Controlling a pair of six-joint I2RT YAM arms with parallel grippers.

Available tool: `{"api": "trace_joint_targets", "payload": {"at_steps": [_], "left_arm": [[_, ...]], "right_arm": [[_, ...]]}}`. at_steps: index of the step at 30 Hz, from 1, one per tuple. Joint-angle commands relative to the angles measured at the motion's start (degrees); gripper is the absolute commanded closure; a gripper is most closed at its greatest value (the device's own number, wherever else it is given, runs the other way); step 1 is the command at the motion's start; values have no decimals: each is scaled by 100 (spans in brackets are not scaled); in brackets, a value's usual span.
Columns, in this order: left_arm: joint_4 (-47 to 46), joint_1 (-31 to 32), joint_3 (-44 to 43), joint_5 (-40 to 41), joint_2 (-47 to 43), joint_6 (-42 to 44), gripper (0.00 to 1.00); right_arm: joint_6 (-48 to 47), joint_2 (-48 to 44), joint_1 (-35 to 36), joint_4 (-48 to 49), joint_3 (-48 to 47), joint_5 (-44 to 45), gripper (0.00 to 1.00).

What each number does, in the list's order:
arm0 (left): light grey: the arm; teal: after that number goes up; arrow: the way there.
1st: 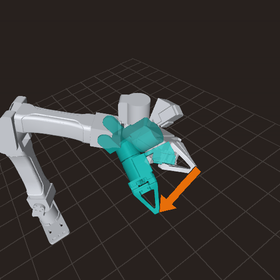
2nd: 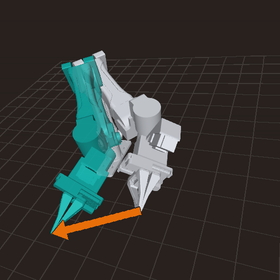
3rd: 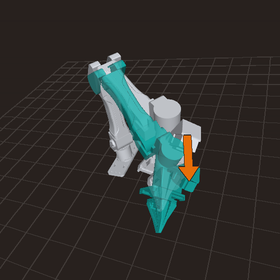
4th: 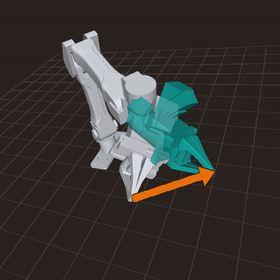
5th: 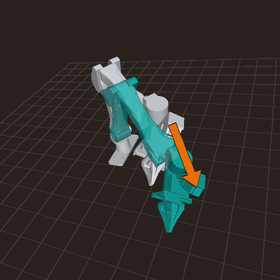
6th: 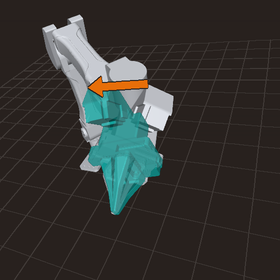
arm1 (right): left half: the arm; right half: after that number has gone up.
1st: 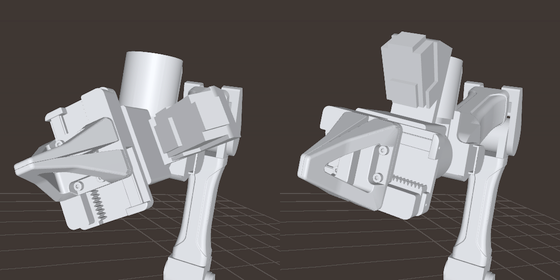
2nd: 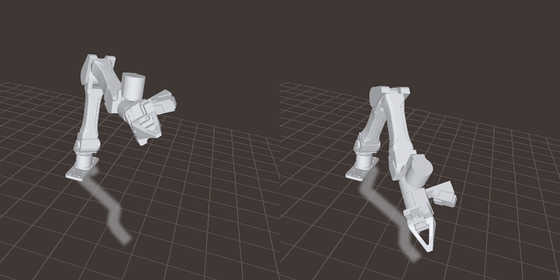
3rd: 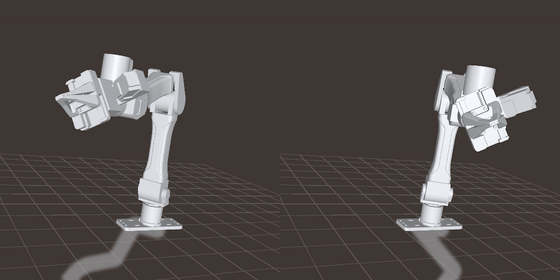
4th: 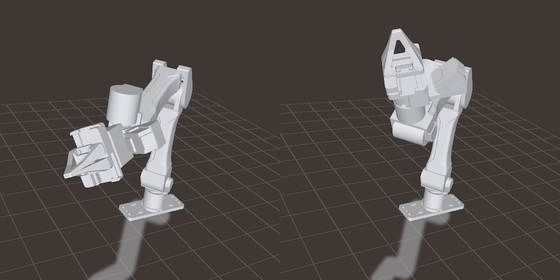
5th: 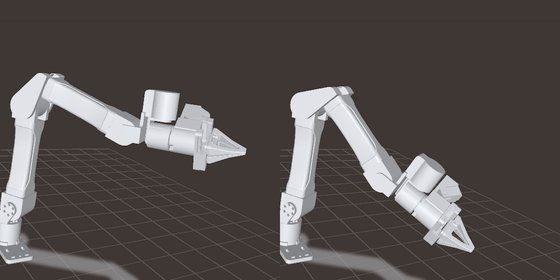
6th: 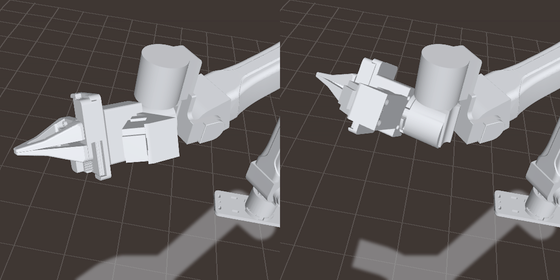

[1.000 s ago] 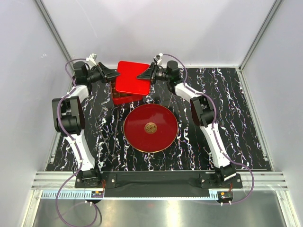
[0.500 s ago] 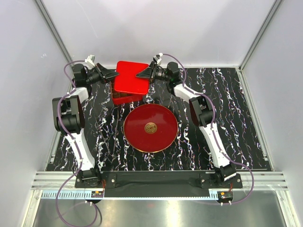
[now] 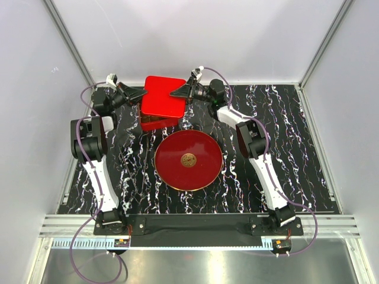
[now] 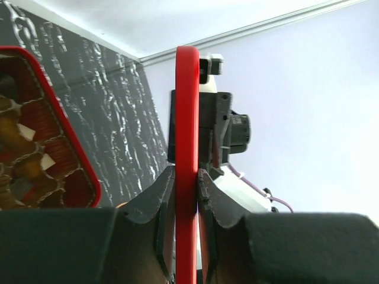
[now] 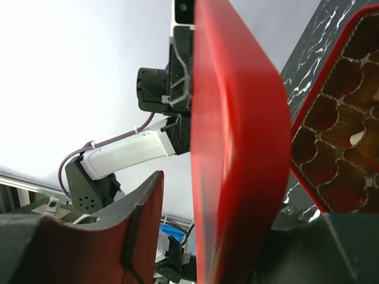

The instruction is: Pack the chocolate

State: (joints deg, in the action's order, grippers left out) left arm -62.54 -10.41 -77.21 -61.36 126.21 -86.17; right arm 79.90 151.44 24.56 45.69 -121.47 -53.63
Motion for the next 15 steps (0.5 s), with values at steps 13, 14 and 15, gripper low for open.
{"api": "trace_joint_targets", "payload": {"at_steps": [13,14,15], "left_arm": [[-2306,-488,22,625,-27,-1508,100],[-2428,-488,13,695,-18,-1604,100],[-2490,-488,13,713,-9,-1657,100]], "right_arm": [[70,-334,-320,519,677,133,48],[70,-369,-329,537,721,124,47],[70,-378,-329,581,739,124,46]]}}
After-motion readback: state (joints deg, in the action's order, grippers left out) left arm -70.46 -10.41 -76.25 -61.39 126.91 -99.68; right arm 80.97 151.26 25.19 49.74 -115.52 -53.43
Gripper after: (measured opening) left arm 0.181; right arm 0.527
